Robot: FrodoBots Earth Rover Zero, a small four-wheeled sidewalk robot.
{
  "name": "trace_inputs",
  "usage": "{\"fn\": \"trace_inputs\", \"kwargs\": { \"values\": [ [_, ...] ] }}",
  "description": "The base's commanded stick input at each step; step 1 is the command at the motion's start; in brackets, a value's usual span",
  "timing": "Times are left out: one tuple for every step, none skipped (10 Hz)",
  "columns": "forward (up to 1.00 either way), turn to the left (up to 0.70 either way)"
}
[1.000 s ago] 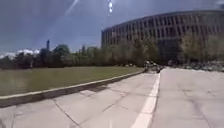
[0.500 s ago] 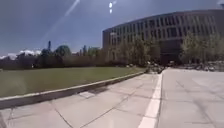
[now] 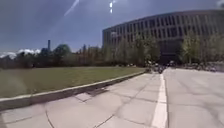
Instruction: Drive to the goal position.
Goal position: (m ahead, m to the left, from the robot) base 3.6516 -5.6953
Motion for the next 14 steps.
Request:
{"fn": "trace_inputs", "kwargs": {
  "values": [
    [0.5, 0.0],
    [0.5, 0.0],
    [0.5, 0.0],
    [0.5, 0.0],
    [0.5, 0.0],
    [0.5, 0.0],
    [0.5, 0.0],
    [0.5, 0.0],
    [0.5, 0.0],
    [0.5, 0.0],
    [0.5, 0.0],
    [0.5, 0.0],
    [0.5, 0.0],
    [0.5, 0.0]
  ]
}}
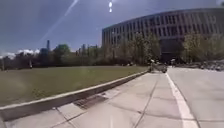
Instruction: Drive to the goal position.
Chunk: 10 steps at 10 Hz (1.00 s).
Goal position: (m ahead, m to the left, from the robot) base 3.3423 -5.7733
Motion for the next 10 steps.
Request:
{"fn": "trace_inputs", "kwargs": {
  "values": [
    [0.5, 0.0],
    [0.35, 0.0],
    [0.23, 0.0],
    [0.16, 0.0],
    [0.12, 0.0],
    [0.09, 0.0],
    [0.06, 0.0],
    [0.04, 0.0],
    [0.0, 0.0],
    [0.0, 0.0]
  ]
}}
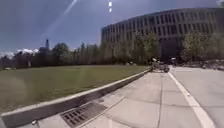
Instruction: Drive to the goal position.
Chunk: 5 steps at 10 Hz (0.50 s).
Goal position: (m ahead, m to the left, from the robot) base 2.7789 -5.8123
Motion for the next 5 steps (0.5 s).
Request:
{"fn": "trace_inputs", "kwargs": {
  "values": [
    [0.0, 0.0],
    [0.0, 0.0],
    [0.0, 0.0],
    [0.0, 0.0],
    [0.02, 0.0]
  ]
}}
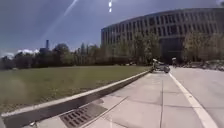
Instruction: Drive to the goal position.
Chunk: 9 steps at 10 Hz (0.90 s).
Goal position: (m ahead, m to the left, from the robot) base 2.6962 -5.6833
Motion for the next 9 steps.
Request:
{"fn": "trace_inputs", "kwargs": {
  "values": [
    [0.04, 0.0],
    [0.56, -0.09],
    [0.7, -0.2],
    [0.7, -0.3],
    [0.7, -0.3],
    [0.7, -0.3],
    [0.7, -0.3],
    [0.7, -0.3],
    [0.7, -0.3]
  ]
}}
